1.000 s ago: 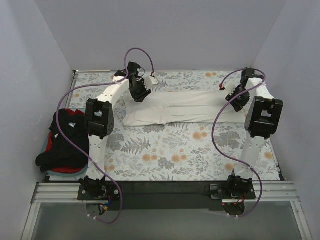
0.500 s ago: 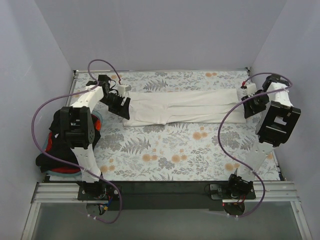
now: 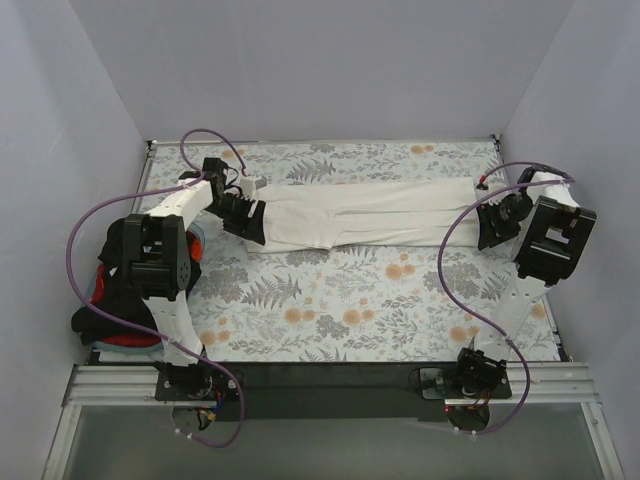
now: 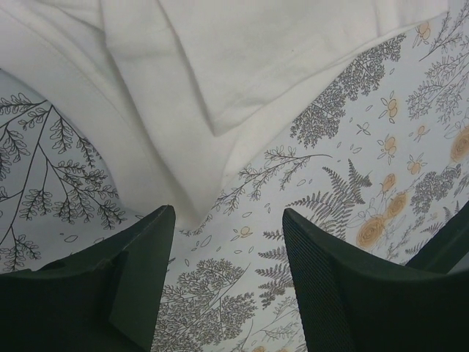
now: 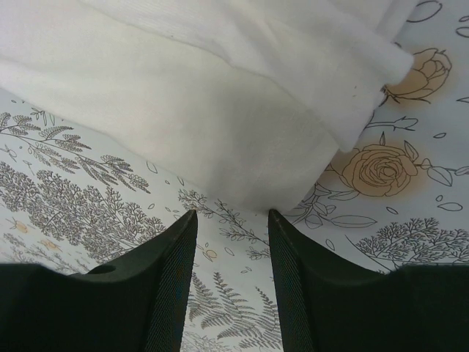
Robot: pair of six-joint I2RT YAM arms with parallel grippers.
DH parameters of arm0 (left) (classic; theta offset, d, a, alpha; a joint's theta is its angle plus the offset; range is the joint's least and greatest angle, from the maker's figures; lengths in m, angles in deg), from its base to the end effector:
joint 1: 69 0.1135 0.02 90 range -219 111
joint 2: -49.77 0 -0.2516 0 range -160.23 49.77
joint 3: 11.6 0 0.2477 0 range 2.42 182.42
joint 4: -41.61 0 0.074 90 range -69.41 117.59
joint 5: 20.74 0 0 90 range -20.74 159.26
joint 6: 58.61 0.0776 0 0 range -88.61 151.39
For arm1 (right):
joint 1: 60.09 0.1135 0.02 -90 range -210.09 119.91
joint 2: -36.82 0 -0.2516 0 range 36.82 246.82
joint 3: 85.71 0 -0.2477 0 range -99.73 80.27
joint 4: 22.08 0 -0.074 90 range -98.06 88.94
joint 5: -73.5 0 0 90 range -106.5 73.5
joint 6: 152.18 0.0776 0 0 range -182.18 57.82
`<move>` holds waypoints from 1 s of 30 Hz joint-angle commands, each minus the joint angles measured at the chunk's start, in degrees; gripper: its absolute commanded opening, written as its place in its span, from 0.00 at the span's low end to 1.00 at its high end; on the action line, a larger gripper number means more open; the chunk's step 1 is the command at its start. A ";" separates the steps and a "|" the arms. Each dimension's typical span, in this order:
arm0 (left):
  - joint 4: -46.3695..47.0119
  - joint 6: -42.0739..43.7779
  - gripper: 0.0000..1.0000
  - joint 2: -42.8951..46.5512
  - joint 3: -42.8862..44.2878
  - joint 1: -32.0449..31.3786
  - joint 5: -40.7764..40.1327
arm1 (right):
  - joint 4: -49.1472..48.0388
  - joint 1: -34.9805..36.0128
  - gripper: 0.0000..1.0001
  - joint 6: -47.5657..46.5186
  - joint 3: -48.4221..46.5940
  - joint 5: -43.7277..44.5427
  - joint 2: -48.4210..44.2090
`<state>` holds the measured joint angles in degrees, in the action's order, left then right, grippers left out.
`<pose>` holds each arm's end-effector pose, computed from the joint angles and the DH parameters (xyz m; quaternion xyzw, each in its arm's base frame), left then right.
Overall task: Fold and stack the t-shirts
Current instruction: Fold the tshirt
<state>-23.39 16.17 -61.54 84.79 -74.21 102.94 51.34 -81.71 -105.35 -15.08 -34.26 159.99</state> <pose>0.3696 -0.0769 0.1477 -0.0578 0.9520 -0.2989 0.0316 0.3856 -0.1274 0.1173 -0.1883 0.9696 0.1175 0.1029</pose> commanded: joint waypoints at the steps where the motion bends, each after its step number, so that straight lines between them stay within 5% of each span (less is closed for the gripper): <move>1: 1.76 -0.60 0.59 0.39 -0.19 0.20 0.78 | -0.69 -0.34 0.50 1.87 -2.21 -0.70 0.22; 4: 1.59 -0.60 0.59 -0.31 -0.28 0.20 0.43 | -0.51 -1.22 0.56 2.31 -4.13 -0.52 0.22; 6: 1.50 -0.60 0.60 -0.66 -0.28 0.12 0.52 | -0.34 -1.84 0.69 2.66 -5.54 -0.70 0.57; 10: 1.76 -0.68 0.61 -0.93 -0.37 0.12 0.61 | -0.16 -2.19 0.70 3.27 -7.83 -1.05 1.80; 16: 1.24 -0.86 0.59 -1.98 -0.19 -0.06 2.19 | 0.02 -2.10 0.54 4.15 -8.54 -2.28 4.09; 26: 0.54 -0.34 0.52 -2.86 -0.37 -0.06 2.01 | 0.98 -1.75 0.48 5.56 -8.45 -6.23 5.67; 30: 0.88 -0.51 0.50 -3.21 -0.81 -0.06 1.66 | 0.90 -1.75 0.37 5.21 -8.71 -6.23 5.85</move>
<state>-22.93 15.49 -64.29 84.52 -74.21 103.59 50.90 -83.68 -100.26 -22.30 -38.50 164.84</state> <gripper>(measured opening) 0.508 0.398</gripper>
